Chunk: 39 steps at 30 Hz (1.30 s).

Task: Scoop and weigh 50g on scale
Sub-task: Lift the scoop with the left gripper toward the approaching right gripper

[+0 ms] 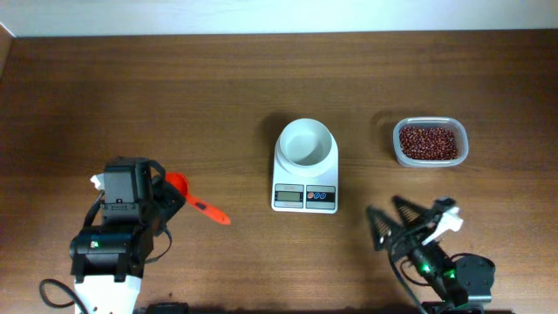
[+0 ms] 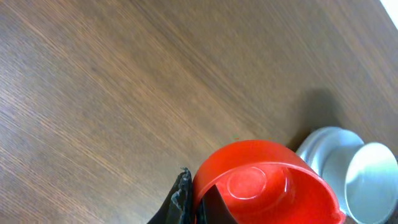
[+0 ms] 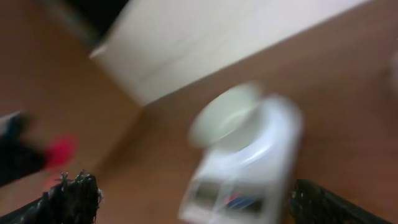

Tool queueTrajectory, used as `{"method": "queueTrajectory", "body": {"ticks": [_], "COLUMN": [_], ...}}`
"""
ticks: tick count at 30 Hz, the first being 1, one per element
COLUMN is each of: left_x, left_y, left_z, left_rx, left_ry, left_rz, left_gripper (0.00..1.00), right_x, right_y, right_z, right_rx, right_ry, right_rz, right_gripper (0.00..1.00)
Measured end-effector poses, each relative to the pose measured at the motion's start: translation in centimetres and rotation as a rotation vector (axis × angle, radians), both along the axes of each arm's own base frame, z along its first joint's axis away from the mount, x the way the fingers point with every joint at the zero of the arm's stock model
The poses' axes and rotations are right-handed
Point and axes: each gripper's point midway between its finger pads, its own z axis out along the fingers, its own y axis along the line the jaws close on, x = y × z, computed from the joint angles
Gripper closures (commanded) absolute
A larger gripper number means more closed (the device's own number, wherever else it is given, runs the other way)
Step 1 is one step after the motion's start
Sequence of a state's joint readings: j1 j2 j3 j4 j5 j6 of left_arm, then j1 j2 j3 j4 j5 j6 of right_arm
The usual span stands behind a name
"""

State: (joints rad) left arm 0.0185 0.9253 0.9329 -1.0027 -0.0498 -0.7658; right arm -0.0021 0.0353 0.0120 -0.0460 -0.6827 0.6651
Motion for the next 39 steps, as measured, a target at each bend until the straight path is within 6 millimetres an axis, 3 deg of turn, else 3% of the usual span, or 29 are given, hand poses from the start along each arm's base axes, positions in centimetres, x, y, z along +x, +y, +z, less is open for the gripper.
{"method": "queueTrajectory", "body": {"ticks": [4, 7, 15, 21, 30, 34, 39], "left_x": [0.0, -0.5, -1.7, -1.6, -1.4, -1.3, -1.2], "left_y": [-1.4, -2.2, -2.9, -5.9, -9.8, -10.1, -9.9], "left_z": [-0.3, -0.9, -2.8, -3.9, -4.4, -4.3, -4.3], "left_rx": [-0.079, -0.155, -0.305, -0.331, -0.356, -0.357, -0.356], "left_ry": [0.015, 0.055, 0.185, 0.251, 0.261, 0.251, 0.248], "left_rz": [-0.033, 0.012, 0.241, 0.223, 0.229, 0.233, 0.248], "left_gripper": [1.00, 1.00, 1.00, 1.00, 1.00, 1.00, 1.00], "right_x": [-3.7, -4.6, -4.7, -4.7, -4.6, -4.0, -2.6], "right_y": [3.4, 4.0, 4.1, 4.0, 5.5, 6.5, 8.4], "right_z": [0.1, 0.5, 1.4, 2.8, 2.2, 1.5, 0.6], "right_rx": [0.072, 0.088, 0.190, 0.289, 0.371, 0.361, 0.230], "right_ry": [0.062, 0.066, 0.143, 0.186, 0.322, 0.368, 0.397], "right_rz": [0.293, 0.355, 0.358, 0.359, 0.371, 0.362, 0.361], "right_gripper": [0.01, 0.01, 0.00, 0.03, 0.01, 0.01, 0.01]}}
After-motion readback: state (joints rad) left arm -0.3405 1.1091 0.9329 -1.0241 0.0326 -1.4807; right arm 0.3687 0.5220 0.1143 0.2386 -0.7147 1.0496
